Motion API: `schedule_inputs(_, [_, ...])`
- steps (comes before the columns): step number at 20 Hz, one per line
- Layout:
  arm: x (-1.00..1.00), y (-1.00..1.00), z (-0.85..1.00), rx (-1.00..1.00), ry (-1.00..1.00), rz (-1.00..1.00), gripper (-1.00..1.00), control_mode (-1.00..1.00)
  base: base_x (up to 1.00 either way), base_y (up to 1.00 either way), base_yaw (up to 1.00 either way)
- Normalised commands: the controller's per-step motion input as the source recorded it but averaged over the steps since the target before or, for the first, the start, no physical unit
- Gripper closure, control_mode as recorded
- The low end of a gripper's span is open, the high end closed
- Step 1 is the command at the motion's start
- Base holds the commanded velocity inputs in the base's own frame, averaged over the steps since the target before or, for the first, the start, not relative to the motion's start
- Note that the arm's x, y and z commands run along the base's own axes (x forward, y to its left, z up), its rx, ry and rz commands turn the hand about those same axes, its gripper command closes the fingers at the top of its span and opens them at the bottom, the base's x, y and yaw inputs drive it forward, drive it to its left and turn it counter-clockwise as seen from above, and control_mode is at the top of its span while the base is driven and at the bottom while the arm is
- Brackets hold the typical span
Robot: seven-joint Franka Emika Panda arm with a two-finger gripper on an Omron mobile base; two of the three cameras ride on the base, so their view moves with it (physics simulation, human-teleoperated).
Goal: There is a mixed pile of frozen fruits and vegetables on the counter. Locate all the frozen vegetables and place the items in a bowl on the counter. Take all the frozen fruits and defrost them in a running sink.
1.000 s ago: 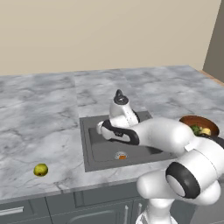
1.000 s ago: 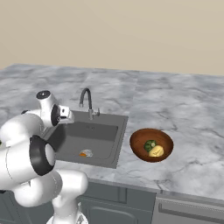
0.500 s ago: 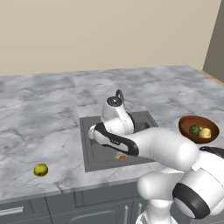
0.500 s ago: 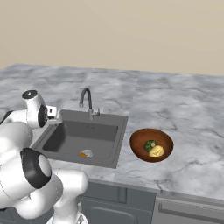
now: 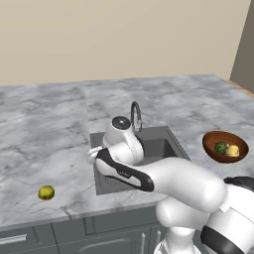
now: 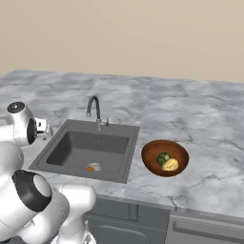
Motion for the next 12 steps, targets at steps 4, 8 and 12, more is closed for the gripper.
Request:
schedule_inputs(4, [-0.02, 0.46, 0.01, 0.08, 0.00, 0.00, -1.00, -1.00, 0.00, 0.00, 0.00])
schedule_inputs(8, [-0.01, 0.52, 0.00, 0.02, 0.00, 0.00, -1.00, -1.00, 0.00, 0.00, 0.00])
schedule_inputs(12, [-0.04, 0.55, 0.00, 0.00, 0.00, 0.00, -1.00, -1.00, 0.00, 0.00, 0.00])
